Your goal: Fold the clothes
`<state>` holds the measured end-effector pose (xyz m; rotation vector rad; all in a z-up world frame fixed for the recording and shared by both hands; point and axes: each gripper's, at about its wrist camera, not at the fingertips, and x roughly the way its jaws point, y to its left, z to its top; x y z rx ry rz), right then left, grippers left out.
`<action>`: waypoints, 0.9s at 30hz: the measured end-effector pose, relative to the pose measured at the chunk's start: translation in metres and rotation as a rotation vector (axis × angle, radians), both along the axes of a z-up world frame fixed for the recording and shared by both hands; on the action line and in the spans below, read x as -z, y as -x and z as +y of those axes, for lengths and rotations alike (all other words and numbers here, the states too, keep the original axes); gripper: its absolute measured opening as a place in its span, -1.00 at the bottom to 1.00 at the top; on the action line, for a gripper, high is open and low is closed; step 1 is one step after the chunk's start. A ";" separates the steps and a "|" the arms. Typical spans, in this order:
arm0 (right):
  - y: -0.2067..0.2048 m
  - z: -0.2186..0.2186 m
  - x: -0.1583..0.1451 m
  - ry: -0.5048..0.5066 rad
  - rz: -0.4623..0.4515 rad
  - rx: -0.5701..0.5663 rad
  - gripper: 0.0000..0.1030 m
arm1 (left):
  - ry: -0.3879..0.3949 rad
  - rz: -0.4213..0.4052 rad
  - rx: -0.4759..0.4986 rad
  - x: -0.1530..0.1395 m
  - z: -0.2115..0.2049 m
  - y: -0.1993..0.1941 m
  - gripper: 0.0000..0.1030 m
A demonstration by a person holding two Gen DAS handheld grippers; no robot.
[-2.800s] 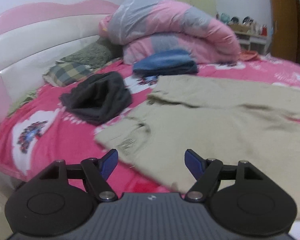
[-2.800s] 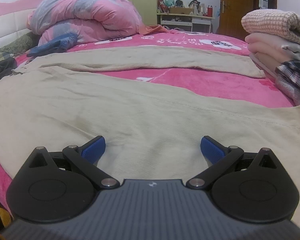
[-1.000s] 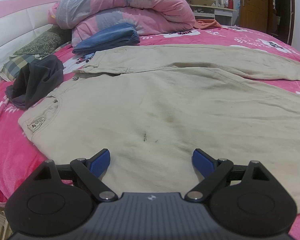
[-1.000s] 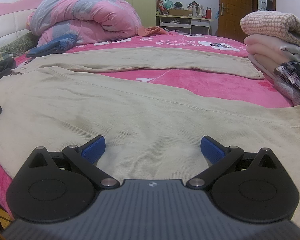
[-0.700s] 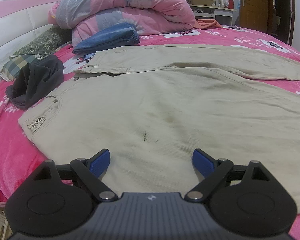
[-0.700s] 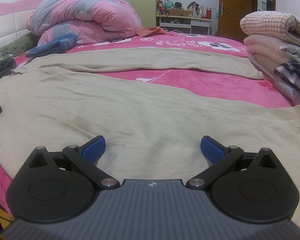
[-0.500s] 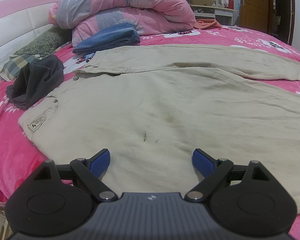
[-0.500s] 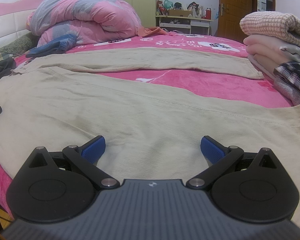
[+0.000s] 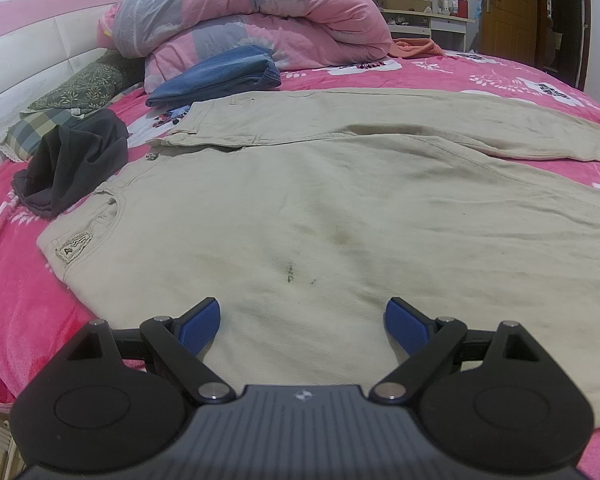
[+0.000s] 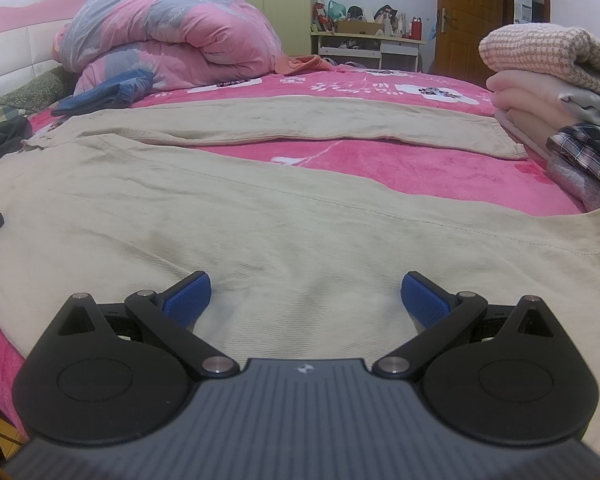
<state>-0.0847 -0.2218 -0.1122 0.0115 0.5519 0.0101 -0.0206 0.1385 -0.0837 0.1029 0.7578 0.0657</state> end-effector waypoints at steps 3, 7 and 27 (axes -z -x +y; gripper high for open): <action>0.000 0.000 0.000 0.000 -0.001 0.000 0.98 | 0.000 0.000 0.000 0.000 0.000 0.000 0.77; -0.001 -0.001 0.000 0.001 -0.001 -0.001 0.98 | 0.000 0.000 0.000 0.000 0.000 0.000 0.77; 0.000 -0.002 0.000 0.002 -0.004 -0.002 0.98 | -0.002 0.002 -0.004 0.001 -0.002 0.001 0.77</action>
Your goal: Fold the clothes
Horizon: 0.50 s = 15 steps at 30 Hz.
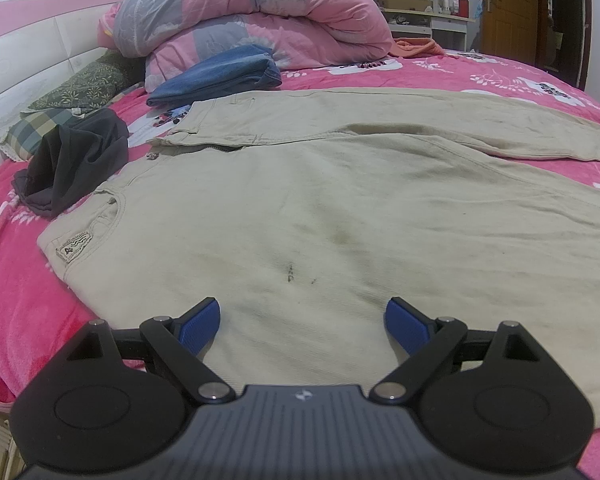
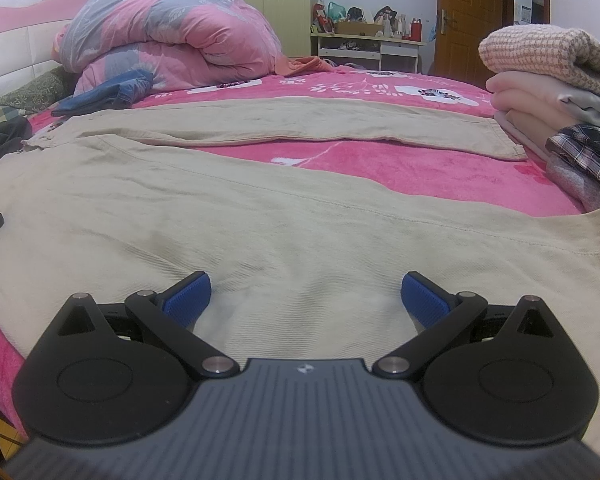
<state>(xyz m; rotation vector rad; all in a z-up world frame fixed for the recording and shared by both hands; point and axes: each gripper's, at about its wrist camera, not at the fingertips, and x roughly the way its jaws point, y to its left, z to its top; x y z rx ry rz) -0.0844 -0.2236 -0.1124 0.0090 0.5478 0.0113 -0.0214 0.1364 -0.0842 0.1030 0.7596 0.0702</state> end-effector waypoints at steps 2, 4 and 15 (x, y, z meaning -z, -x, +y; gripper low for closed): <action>0.000 0.000 0.000 0.000 0.000 0.000 0.98 | 0.000 0.000 -0.001 0.000 -0.001 0.000 0.77; 0.000 0.000 0.000 0.000 0.000 -0.001 0.98 | 0.000 0.001 -0.001 0.000 -0.001 0.000 0.77; 0.000 0.001 0.000 0.000 -0.003 0.001 0.98 | -0.001 0.001 -0.001 0.000 -0.001 -0.001 0.77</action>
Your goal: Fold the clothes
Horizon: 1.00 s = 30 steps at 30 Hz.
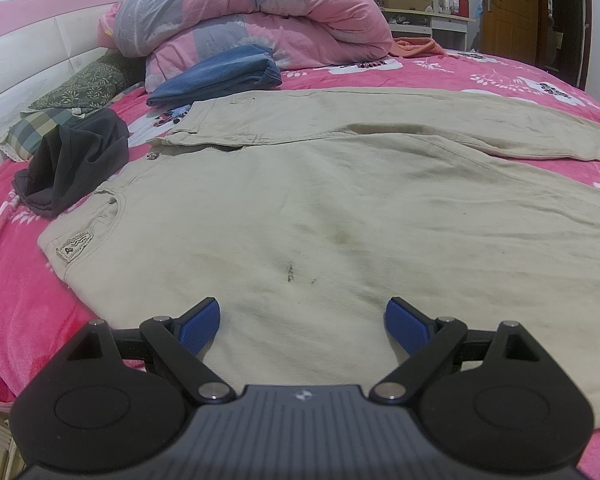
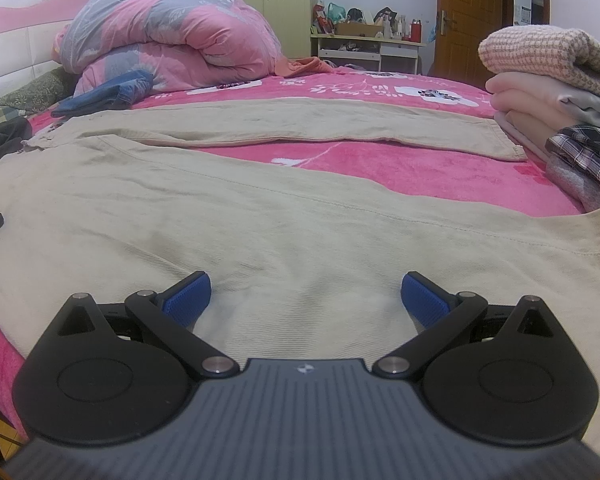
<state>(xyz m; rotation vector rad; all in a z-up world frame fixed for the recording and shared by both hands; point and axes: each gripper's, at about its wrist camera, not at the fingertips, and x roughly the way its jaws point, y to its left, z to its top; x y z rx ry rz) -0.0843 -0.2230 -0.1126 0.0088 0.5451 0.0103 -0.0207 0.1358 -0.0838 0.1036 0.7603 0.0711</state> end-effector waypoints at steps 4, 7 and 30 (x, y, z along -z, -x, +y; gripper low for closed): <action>0.001 0.000 0.000 0.000 -0.001 0.001 0.98 | 0.000 -0.001 0.000 0.000 0.001 0.000 0.77; 0.001 0.000 0.000 0.000 -0.002 0.001 0.98 | 0.000 -0.001 0.000 0.000 0.001 0.000 0.77; 0.012 0.006 0.000 0.003 -0.008 0.022 0.98 | 0.000 0.004 -0.002 -0.001 -0.003 0.015 0.78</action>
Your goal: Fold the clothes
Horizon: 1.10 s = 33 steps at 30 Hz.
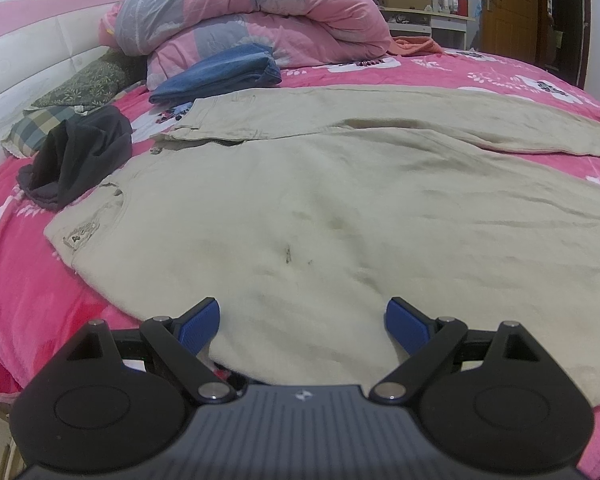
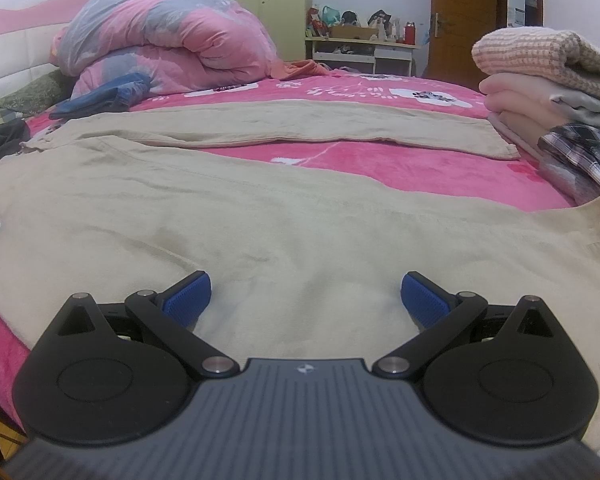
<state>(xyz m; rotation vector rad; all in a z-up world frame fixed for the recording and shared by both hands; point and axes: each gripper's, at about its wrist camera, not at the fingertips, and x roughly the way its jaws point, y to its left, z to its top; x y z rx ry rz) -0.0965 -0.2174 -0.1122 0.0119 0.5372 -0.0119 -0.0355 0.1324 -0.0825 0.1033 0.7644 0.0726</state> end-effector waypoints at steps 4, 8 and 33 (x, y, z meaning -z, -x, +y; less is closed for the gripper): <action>0.004 0.001 -0.001 -0.001 0.005 0.006 0.98 | 0.005 0.001 0.006 -0.001 -0.002 0.007 0.78; 0.010 0.004 -0.002 0.001 0.012 0.014 0.98 | 0.021 0.002 0.015 0.000 -0.001 0.017 0.78; 0.058 0.051 -0.037 -0.585 0.088 -0.375 0.98 | 0.201 0.001 -0.048 -0.003 0.035 0.075 0.78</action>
